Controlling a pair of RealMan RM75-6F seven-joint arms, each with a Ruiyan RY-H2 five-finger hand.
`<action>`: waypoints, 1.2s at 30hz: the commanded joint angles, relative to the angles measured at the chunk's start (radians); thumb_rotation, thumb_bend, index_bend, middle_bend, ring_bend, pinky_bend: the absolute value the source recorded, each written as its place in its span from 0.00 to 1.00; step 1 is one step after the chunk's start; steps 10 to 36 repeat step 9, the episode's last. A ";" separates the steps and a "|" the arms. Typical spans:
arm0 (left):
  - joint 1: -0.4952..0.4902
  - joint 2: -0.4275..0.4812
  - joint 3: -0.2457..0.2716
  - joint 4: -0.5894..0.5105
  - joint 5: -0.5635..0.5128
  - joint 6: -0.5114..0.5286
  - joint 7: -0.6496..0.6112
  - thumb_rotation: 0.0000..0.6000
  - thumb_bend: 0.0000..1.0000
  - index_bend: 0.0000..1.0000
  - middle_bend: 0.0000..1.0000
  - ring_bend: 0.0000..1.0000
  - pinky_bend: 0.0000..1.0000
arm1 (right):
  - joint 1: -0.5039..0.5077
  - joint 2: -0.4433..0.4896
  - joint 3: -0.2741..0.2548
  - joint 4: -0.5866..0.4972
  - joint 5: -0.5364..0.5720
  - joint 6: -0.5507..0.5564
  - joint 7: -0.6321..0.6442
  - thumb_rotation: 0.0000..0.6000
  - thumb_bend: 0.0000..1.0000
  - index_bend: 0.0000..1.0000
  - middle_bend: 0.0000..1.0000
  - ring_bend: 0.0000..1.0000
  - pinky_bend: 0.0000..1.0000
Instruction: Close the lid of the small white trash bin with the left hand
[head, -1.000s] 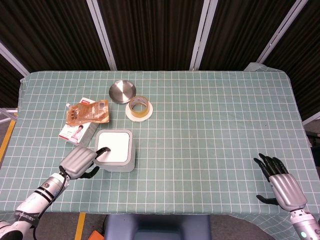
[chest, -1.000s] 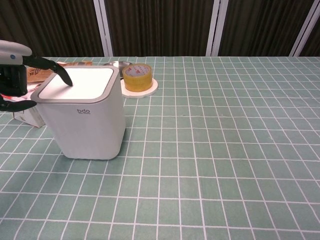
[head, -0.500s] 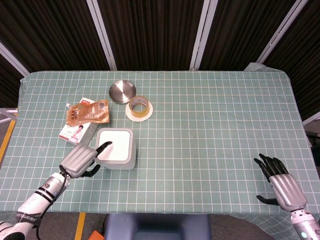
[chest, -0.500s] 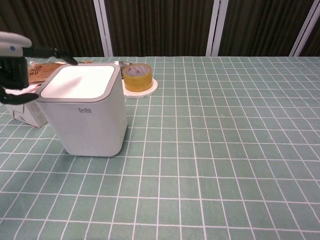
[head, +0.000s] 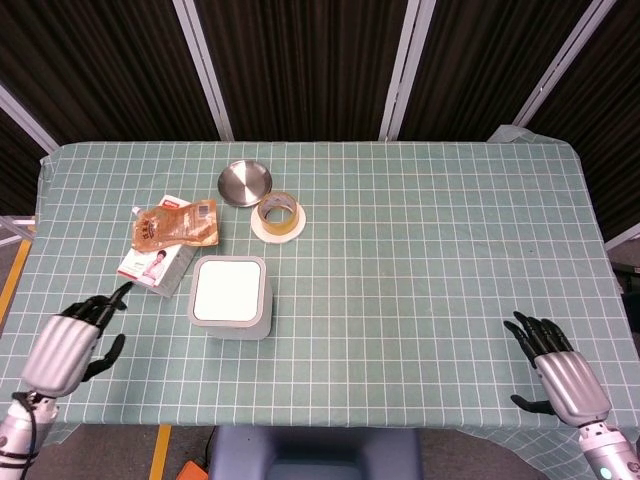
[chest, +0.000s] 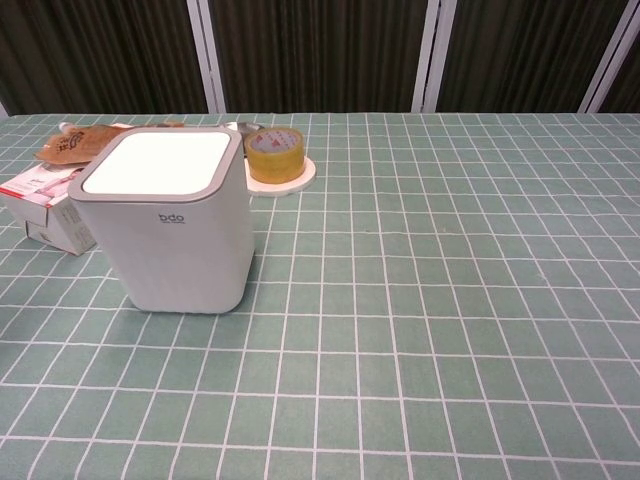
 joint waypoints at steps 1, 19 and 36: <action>0.149 -0.150 0.040 0.263 0.014 0.119 -0.182 1.00 0.45 0.04 0.00 0.00 0.00 | 0.001 -0.008 0.000 0.001 0.000 -0.003 -0.011 1.00 0.12 0.00 0.00 0.00 0.00; 0.162 -0.132 0.011 0.277 -0.018 0.097 -0.213 1.00 0.45 0.04 0.00 0.00 0.00 | -0.003 -0.009 0.000 -0.016 0.012 -0.005 -0.036 1.00 0.12 0.00 0.00 0.00 0.00; 0.162 -0.132 0.011 0.277 -0.018 0.097 -0.213 1.00 0.45 0.04 0.00 0.00 0.00 | -0.003 -0.009 0.000 -0.016 0.012 -0.005 -0.036 1.00 0.12 0.00 0.00 0.00 0.00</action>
